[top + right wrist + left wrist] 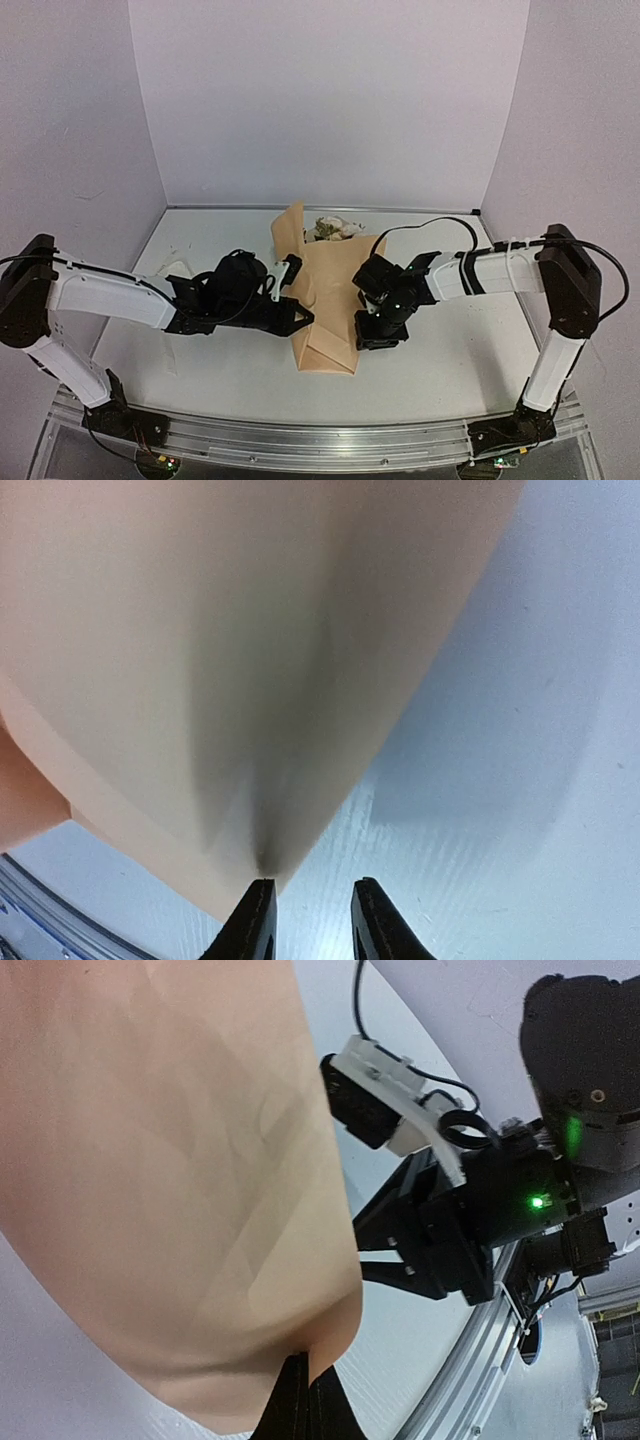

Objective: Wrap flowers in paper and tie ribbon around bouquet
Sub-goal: Fold the 2/3-folded wrapping paper at the center of the board.

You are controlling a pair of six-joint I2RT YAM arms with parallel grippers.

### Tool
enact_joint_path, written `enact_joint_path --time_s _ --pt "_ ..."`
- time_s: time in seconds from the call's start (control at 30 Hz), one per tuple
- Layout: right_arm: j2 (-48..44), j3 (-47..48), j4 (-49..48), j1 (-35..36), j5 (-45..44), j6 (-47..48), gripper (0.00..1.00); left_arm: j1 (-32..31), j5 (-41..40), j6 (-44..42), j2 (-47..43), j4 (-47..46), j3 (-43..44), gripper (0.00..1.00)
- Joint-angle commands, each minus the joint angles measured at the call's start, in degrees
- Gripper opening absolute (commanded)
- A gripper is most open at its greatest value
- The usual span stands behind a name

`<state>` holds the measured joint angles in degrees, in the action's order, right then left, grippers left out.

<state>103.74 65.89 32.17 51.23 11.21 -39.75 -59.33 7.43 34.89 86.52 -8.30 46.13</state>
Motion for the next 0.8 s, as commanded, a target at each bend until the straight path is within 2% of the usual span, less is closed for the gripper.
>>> enact_joint_path --time_s 0.0,0.2,0.53,0.77 --pt "4.11 1.56 -5.96 -0.5 1.21 -3.43 0.26 -0.44 5.52 -3.63 4.47 1.4 6.11 0.0" --pt "3.8 -0.04 -7.34 -1.38 0.89 -4.93 0.23 -0.63 10.41 -5.72 12.75 5.05 12.84 0.0" --pt "-9.99 -8.92 -7.65 -3.77 -0.37 -5.03 0.27 -0.61 12.54 -6.66 20.24 9.3 19.47 0.0" --pt "-17.9 -11.74 -7.65 -6.19 -2.05 -4.73 0.49 -0.63 12.69 -6.61 22.67 10.81 22.04 0.0"
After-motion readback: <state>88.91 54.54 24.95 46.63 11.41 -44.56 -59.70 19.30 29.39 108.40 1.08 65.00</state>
